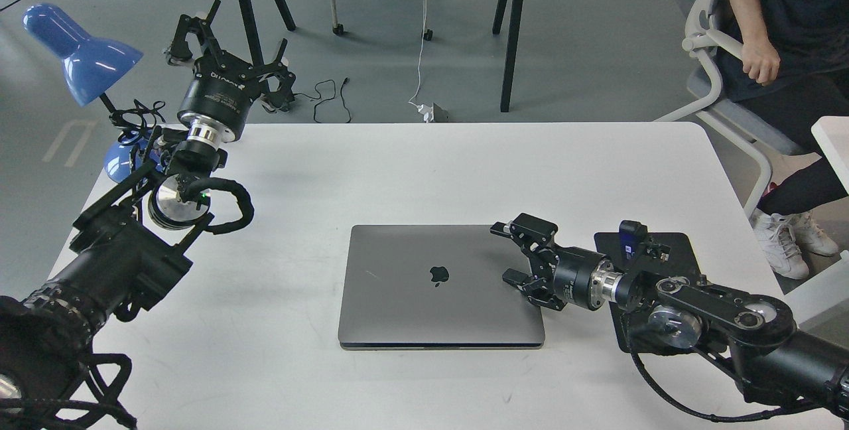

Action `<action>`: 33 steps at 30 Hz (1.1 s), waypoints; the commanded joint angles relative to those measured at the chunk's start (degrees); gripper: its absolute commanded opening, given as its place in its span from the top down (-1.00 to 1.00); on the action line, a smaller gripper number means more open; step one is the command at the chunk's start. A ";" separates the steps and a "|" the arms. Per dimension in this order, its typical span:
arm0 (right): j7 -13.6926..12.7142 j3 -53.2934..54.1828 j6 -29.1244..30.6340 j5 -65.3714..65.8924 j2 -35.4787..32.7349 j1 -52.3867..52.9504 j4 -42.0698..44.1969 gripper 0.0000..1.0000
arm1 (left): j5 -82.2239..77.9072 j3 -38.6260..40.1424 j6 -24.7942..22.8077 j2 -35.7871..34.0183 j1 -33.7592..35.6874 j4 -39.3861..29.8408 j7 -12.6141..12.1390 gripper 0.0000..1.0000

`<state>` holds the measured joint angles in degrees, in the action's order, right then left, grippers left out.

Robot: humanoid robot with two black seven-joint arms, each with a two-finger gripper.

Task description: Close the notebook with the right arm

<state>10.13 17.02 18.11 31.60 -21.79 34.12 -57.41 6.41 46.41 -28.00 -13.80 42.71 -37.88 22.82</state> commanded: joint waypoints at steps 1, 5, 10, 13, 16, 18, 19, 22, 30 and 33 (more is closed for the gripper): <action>-0.11 -0.41 -0.01 0.13 -0.09 0.15 0.02 -1.00 | 0.00 0.00 0.00 0.00 0.00 0.00 -0.06 -1.00; -0.46 -0.50 -0.01 1.01 -0.36 0.15 -0.07 -1.00 | -0.08 0.00 0.00 0.00 0.00 0.00 0.03 -1.00; -0.55 -0.58 -0.01 2.77 -0.36 0.07 -0.07 -1.00 | 0.00 0.00 0.00 0.00 0.00 0.00 0.03 -1.00; -0.55 -0.50 -0.01 2.77 -0.36 0.06 -0.07 -1.00 | 0.00 0.00 0.00 0.00 0.00 0.00 0.03 -1.00; -0.55 -0.50 -0.01 2.68 -0.44 0.07 -0.07 -1.00 | 0.00 0.00 0.00 0.00 0.00 0.00 0.03 -1.00; -0.46 -0.41 -0.01 2.59 -0.27 0.41 -0.15 -1.00 | 0.00 0.00 0.00 0.00 0.00 0.00 0.03 -1.00; -0.29 0.20 -0.01 2.51 -0.27 0.59 -0.24 -1.00 | 0.00 0.00 0.00 0.00 0.00 0.00 0.03 -1.00; 0.07 3.53 -0.01 2.24 -0.53 0.68 -0.68 -1.00 | 0.00 0.00 0.00 0.09 0.00 0.00 0.03 -1.00; -0.63 30.41 -0.27 0.14 0.17 0.24 -0.59 -1.00 | 0.00 0.00 0.00 0.09 0.00 0.00 0.03 -1.00; -1.25 40.08 -0.62 -2.06 0.17 0.86 0.55 -1.00 | -0.08 -0.09 0.00 0.09 0.00 0.00 -0.32 -1.00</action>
<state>9.49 48.45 17.75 31.44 -21.67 34.52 -57.82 6.42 46.41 -28.00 -13.73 42.71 -37.88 22.74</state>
